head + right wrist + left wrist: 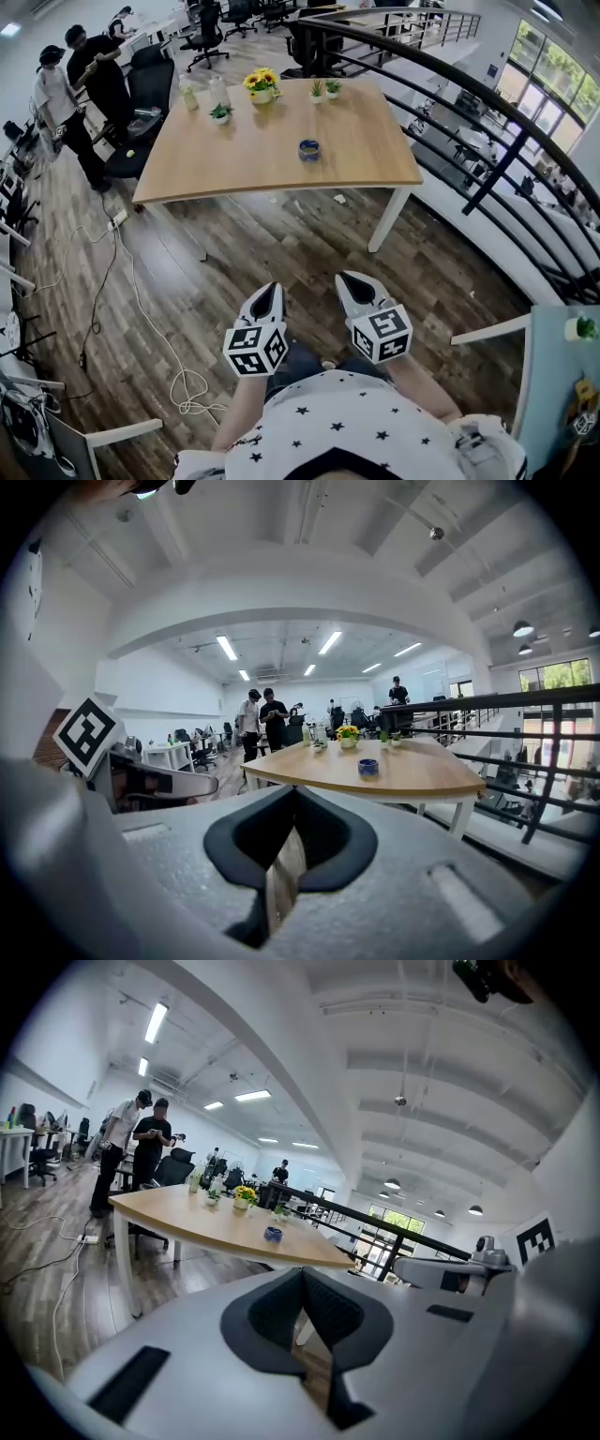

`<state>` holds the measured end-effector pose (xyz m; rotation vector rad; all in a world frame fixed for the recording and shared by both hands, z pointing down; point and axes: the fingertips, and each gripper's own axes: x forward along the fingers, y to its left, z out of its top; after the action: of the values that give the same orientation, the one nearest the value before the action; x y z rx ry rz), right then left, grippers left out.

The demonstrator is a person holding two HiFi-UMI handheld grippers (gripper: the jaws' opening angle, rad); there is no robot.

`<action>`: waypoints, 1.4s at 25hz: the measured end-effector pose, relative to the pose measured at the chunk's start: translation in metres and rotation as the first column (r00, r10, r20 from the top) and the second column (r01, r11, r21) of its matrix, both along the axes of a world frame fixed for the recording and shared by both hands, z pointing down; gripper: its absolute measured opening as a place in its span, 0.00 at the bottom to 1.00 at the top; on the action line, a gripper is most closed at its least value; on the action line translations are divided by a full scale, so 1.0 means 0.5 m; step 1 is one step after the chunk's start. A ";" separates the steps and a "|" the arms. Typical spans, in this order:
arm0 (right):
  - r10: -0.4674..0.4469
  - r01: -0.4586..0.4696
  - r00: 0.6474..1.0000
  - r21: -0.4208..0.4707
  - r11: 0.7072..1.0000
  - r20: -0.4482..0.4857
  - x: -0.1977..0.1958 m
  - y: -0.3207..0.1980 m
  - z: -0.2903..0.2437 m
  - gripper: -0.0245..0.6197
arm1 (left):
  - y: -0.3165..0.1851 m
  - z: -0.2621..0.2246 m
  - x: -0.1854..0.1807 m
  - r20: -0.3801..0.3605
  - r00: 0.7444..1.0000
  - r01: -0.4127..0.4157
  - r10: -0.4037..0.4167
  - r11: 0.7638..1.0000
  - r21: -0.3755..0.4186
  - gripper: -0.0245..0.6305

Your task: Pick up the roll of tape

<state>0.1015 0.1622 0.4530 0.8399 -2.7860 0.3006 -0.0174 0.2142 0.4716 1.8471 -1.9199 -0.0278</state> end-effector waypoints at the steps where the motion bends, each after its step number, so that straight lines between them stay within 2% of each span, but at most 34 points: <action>1: -0.004 0.004 1.000 -0.003 1.000 0.006 0.003 0.005 -0.001 0.05 | 0.004 0.001 0.004 -0.002 1.000 0.002 -0.002 1.000 -0.001 0.04; 8: -0.021 0.021 1.000 -0.003 1.000 0.018 0.022 0.024 0.015 0.05 | 0.018 0.014 0.022 -0.001 1.000 0.021 -0.021 1.000 0.005 0.04; 14: -0.058 0.058 0.997 -0.012 0.998 0.046 0.034 0.034 0.008 0.08 | 0.019 0.008 0.045 -0.004 1.000 0.007 -0.007 1.000 0.003 0.05; 17: -0.062 0.063 0.997 -0.017 0.998 0.050 0.039 0.035 0.008 0.10 | 0.022 0.006 0.050 -0.002 1.000 -0.002 0.002 1.000 0.000 0.09; 30: -0.041 0.044 0.998 -0.051 0.998 0.056 0.061 0.000 0.026 0.28 | -0.011 0.009 0.069 0.009 0.999 -0.040 0.040 0.999 -0.001 0.24; 35: -0.022 0.025 0.999 -0.060 0.998 0.050 0.060 -0.034 0.035 0.34 | -0.042 0.006 0.065 0.023 0.999 -0.048 0.048 0.999 0.008 0.26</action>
<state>0.1312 0.1453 0.4705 0.7963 -2.8141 0.4044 0.0150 0.1930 0.4746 1.9063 -1.8928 0.0010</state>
